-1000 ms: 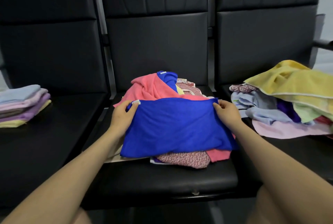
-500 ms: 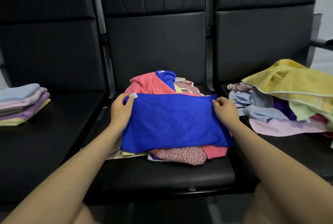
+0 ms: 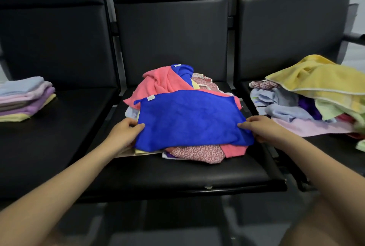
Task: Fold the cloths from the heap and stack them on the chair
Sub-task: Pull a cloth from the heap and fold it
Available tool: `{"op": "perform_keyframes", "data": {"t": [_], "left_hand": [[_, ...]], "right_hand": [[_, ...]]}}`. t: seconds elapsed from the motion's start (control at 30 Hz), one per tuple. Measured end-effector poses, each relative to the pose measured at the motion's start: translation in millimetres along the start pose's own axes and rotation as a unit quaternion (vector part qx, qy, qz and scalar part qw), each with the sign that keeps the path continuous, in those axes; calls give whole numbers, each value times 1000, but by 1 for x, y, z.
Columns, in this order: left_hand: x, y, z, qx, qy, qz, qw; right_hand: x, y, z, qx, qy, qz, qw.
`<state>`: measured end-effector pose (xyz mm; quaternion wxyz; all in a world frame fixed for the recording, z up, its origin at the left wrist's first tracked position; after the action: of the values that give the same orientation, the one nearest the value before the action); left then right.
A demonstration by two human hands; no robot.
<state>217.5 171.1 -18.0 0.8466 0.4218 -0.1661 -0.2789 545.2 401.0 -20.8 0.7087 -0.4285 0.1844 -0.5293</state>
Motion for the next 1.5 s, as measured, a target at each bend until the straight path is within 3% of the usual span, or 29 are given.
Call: {"op": "perform_keyframes", "data": {"t": [0.1, 0.2, 0.33, 0.5, 0.6, 0.67, 0.77, 1.0, 1.17, 1.33, 1.5], "left_hand": [[16, 1, -6, -85, -11, -42, 995], [26, 3, -11, -116, 19, -104, 988], [22, 1, -6, -140, 36, -104, 984], [20, -1, -6, -162, -6, -91, 982], [12, 1, -4, -107, -8, -41, 993], [7, -1, -1, 20, -5, 34, 999], [3, -4, -6, 166, -27, 127, 978], [-8, 2, -12, 202, -42, 141, 968], [-13, 2, -13, 193, -35, 140, 971], [-13, 1, -2, 200, -35, 137, 970], [-14, -10, 22, 178, -8, 152, 972]], "right_hand": [[15, -3, -4, 35, -20, 27, 999], [20, -10, -4, 99, 34, 89, 990], [18, -11, 2, 149, 83, 118, 978], [12, -7, 9, 162, 73, 111, 978], [12, -13, 6, 79, 65, 100, 990], [12, -18, 1, -20, 56, 74, 995], [5, -19, -8, -120, 34, 6, 992], [-3, -21, -13, -243, -52, -134, 959], [-1, -55, -14, -377, -65, -100, 919], [12, -115, -40, -410, -103, -23, 906], [25, -174, -105, -339, -121, 39, 932]]}}
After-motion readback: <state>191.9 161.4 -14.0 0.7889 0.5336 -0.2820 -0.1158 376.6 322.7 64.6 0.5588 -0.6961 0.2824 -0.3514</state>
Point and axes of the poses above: each hand's wrist, its own x-axis away from the middle knuckle, its own z-axis out of the back of the hand, y = z × x, the point moved 7 cm from there along -x, towards the middle knuckle, and after that the axes turned 5 degrees about y, right-handed, at the moved point
